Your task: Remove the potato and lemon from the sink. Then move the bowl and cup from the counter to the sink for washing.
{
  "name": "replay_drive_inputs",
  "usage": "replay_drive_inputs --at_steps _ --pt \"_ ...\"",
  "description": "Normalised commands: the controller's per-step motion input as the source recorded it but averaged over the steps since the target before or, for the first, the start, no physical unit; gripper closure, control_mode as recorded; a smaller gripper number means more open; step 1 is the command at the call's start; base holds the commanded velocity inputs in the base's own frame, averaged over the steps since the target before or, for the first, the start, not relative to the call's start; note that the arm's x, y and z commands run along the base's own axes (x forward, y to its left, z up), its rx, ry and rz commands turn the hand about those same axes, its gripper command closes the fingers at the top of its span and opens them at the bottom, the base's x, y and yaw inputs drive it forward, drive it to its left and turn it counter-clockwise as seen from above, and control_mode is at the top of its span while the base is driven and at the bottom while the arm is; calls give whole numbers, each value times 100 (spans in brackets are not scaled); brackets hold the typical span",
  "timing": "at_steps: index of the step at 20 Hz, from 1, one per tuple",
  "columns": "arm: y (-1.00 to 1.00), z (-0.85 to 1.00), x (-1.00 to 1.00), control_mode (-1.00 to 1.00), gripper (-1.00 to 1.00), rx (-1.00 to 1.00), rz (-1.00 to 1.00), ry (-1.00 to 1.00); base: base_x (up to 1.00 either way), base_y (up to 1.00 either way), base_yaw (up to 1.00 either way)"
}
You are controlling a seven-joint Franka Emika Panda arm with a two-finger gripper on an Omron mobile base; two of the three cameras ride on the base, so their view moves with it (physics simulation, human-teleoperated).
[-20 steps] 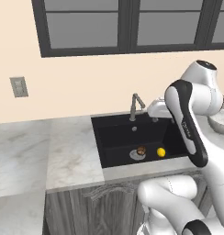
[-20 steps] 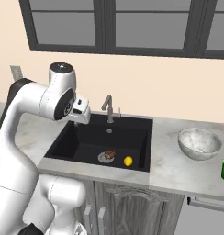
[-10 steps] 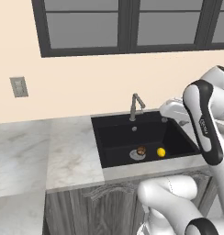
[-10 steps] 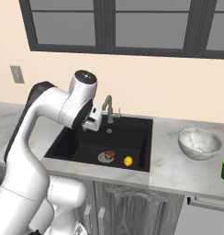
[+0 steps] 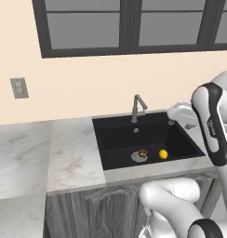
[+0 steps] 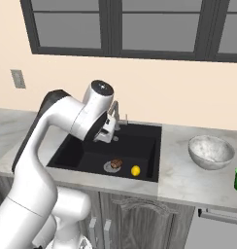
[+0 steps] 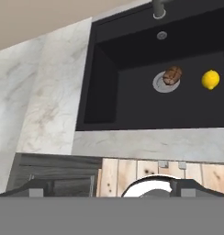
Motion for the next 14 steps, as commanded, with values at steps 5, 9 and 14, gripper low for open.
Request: replay_drive_inputs --at_steps 5,9,14 --pt "-18 -15 7 -100 -100 0 3 -9 0 0 0" --pt "-14 -18 9 -100 -100 0 8 -14 0 0 0" --pt "-9 -21 14 -100 -100 0 8 -8 0 0 0"
